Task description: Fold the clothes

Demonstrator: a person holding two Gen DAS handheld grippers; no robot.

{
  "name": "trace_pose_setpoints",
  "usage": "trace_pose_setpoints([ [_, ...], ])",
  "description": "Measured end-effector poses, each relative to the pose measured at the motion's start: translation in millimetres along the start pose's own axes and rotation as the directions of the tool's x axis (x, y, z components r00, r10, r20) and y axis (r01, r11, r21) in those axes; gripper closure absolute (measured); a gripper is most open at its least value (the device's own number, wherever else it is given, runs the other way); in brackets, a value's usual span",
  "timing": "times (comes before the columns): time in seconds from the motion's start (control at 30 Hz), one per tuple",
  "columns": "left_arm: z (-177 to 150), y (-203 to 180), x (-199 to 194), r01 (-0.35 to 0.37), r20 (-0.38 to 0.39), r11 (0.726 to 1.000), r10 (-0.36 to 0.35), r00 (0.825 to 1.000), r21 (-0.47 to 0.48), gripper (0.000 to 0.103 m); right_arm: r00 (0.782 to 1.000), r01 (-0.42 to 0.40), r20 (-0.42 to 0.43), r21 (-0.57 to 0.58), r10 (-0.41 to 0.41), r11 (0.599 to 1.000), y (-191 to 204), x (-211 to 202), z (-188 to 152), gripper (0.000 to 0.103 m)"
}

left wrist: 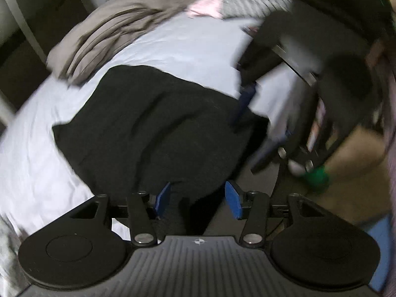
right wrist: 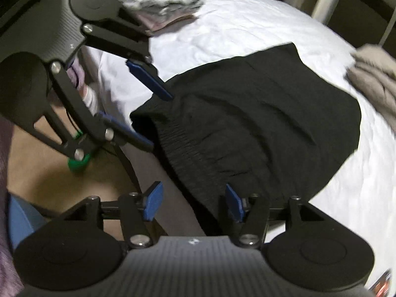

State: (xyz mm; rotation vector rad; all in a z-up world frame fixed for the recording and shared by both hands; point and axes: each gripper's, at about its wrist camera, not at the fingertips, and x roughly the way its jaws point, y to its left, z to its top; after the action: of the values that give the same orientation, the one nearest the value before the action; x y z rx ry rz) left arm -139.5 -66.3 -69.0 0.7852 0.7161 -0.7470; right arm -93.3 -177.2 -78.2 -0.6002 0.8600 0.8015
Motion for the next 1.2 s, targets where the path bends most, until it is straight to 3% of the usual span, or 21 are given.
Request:
trace_pose_setpoints([
  [0.2, -13, -40, 31, -0.08, -0.001, 0.969, 0.083, 0.997, 0.234, 0.056, 0.995, 0.092, -0.028, -0.183, -0.099, 0.979, 20, 20, -6, 0.042],
  [0.33, -20, -44, 48, -0.119, -0.015, 0.953, 0.128, 0.992, 0.278, 0.058, 0.986, 0.146, -0.039, -0.278, -0.163, 0.949, 28, 32, -9, 0.043],
  [0.47, -23, -35, 47, -0.091, -0.018, 0.956, 0.099, 0.995, 0.279, 0.064, 0.978, 0.172, -0.05, -0.349, -0.202, 0.921, 29, 44, -13, 0.044],
  [0.57, -20, -26, 42, -0.053, -0.03, 0.965, 0.063, 0.998, 0.256, 0.072, 0.974, 0.188, -0.045, -0.389, -0.222, 0.902, 31, 46, -16, 0.045],
  [0.6, -19, -22, 40, -0.034, -0.033, 0.971, 0.043, 0.999, 0.238, 0.075, 0.973, 0.193, -0.043, -0.389, -0.227, 0.901, 31, 46, -16, 0.049],
  [0.73, -13, 14, 35, 0.084, -0.048, 0.996, -0.083, 0.995, 0.007, 0.082, 0.964, 0.23, -0.023, -0.419, -0.264, 0.878, 33, 38, -20, 0.052],
  [0.87, -14, 52, 33, 0.193, -0.03, 0.953, -0.205, 0.978, -0.233, 0.085, 0.958, 0.256, -0.003, -0.443, -0.287, 0.859, 35, 37, -18, 0.056],
  [0.9, -14, 57, 33, 0.205, -0.024, 0.943, -0.219, 0.976, -0.261, 0.086, 0.956, 0.262, 0.001, -0.445, -0.292, 0.856, 34, 36, -18, 0.071],
  [0.97, -15, 64, 31, 0.22, -0.013, 0.929, -0.235, 0.972, -0.299, 0.086, 0.953, 0.275, 0.01, -0.451, -0.303, 0.849, 34, 36, -16, 0.079],
  [1.03, -14, 61, 28, 0.209, -0.006, 0.939, -0.219, 0.976, -0.274, 0.085, 0.949, 0.287, 0.018, -0.457, -0.314, 0.842, 33, 35, -14, 0.083],
  [1.1, -13, 55, 23, 0.187, 0.002, 0.953, -0.193, 0.981, -0.239, 0.079, 0.953, 0.284, 0.017, -0.407, -0.304, 0.868, 23, 31, -8, 0.085],
  [1.17, -11, 47, 16, 0.162, 0.023, 0.966, -0.16, 0.987, -0.2, 0.056, 0.957, 0.277, 0.018, -0.369, -0.291, 0.887, 17, 29, -4, 0.087],
  [1.2, -10, 43, 13, 0.147, 0.036, 0.973, -0.143, 0.989, -0.18, 0.054, 0.958, 0.275, 0.021, -0.352, -0.286, 0.895, 14, 27, -2, 0.088],
])
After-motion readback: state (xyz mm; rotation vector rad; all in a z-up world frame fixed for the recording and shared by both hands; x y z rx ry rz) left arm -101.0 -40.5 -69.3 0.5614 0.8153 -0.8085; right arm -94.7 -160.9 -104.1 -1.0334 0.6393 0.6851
